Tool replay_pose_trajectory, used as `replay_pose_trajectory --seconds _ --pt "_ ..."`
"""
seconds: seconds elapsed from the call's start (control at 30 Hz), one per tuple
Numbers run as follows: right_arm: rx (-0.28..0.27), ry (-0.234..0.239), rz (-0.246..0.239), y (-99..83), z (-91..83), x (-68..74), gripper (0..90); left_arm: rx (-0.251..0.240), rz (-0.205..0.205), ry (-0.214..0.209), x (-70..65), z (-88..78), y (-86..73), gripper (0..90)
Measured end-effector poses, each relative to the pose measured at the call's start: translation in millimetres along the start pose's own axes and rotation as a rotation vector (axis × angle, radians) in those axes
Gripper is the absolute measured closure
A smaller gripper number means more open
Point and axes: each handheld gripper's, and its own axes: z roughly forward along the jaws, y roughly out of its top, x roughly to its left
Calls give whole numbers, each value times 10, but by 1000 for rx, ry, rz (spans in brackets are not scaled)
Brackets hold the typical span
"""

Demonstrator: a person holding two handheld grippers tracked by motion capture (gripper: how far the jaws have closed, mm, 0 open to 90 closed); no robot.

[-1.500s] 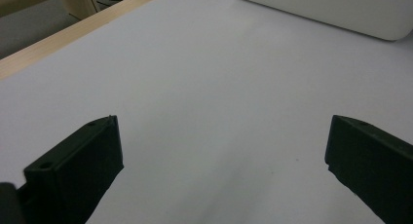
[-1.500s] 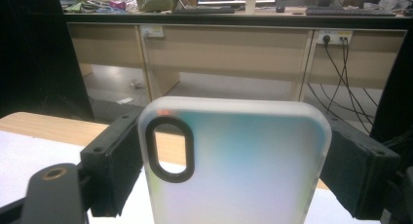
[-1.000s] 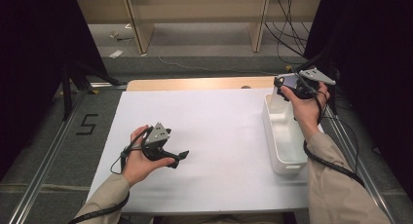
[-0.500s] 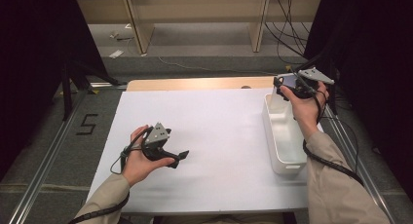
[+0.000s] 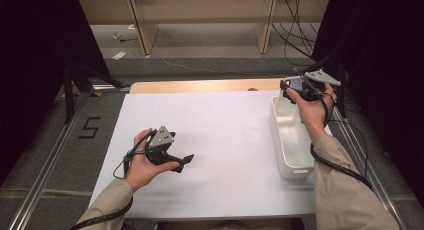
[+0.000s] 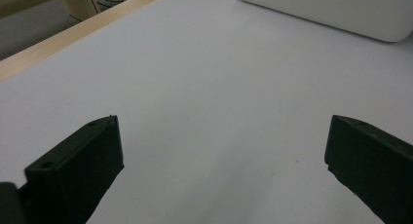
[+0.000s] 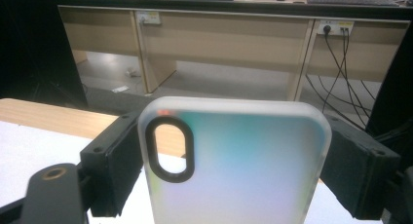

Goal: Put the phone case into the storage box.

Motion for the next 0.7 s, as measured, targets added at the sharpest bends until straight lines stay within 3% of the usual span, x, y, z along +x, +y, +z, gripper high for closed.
replay_pose_trajectory --seconds 0.7 --pt "45 0 -14 -49 50 6 179 0 1 -4 -2 3 0 3"
